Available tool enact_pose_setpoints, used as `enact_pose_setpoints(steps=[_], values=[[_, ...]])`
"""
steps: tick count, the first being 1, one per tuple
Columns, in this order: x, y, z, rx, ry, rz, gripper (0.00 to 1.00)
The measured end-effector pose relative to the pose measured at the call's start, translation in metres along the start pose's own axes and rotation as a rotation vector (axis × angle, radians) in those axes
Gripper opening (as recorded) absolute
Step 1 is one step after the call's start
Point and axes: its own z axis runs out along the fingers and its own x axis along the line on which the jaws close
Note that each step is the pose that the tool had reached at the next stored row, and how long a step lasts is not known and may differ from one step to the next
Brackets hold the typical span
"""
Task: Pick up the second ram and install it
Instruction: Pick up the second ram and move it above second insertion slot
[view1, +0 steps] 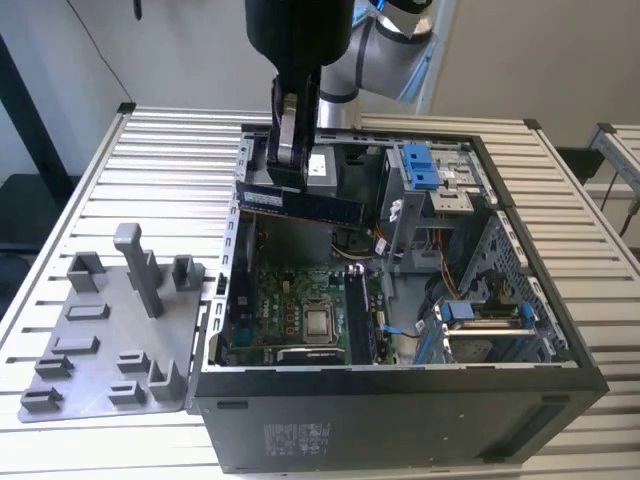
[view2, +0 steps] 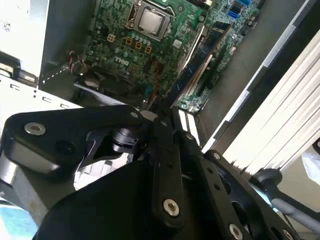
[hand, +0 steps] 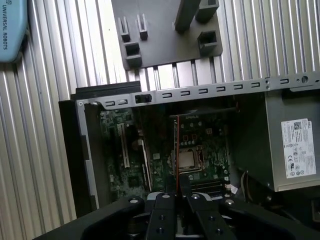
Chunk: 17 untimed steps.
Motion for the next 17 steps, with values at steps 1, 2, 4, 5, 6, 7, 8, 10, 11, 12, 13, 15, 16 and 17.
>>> enact_pose_setpoints(steps=[1, 2, 4, 5, 6, 7, 8, 10, 11, 12, 13, 15, 16, 17], values=[[-0.0004, -0.0024, -0.0001, 0.0, 0.0001, 0.0, 0.14], [-0.0008, -0.0048, -0.0001, 0.0, 0.0001, 0.0, 0.14], [-0.0015, -0.0092, -0.0002, 0.0, 0.0, 0.0, 0.14], [-0.0018, -0.0114, -0.0002, 0.0, 0.0, 0.0, 0.14], [-0.0022, -0.0137, -0.0003, 0.0, 0.0, 0.0, 0.14], [-0.0025, -0.0158, -0.0003, 0.0, 0.0, 0.0, 0.14], [-0.0028, -0.018, -0.0004, 0.0, 0.0, 0.0, 0.14], [-0.0035, -0.0224, -0.0004, 0.0, 0.0, 0.0, 0.14], [-0.0039, -0.0245, -0.0005, 0.0, 0.0, 0.0, 0.14], [-0.0042, -0.0266, -0.0005, 0.0, 0.0, 0.0, 0.14], [-0.0045, -0.0286, -0.0005, 0.0, 0.0, 0.0, 0.14], [-0.0051, -0.0327, -0.0006, 0.0, 0.0, 0.0, 0.14], [-0.0055, -0.0348, -0.0006, 0.0, 0.0, 0.0, 0.14], [-0.0058, -0.0368, -0.0007, 0.0, 0.0, 0.0, 0.14]])
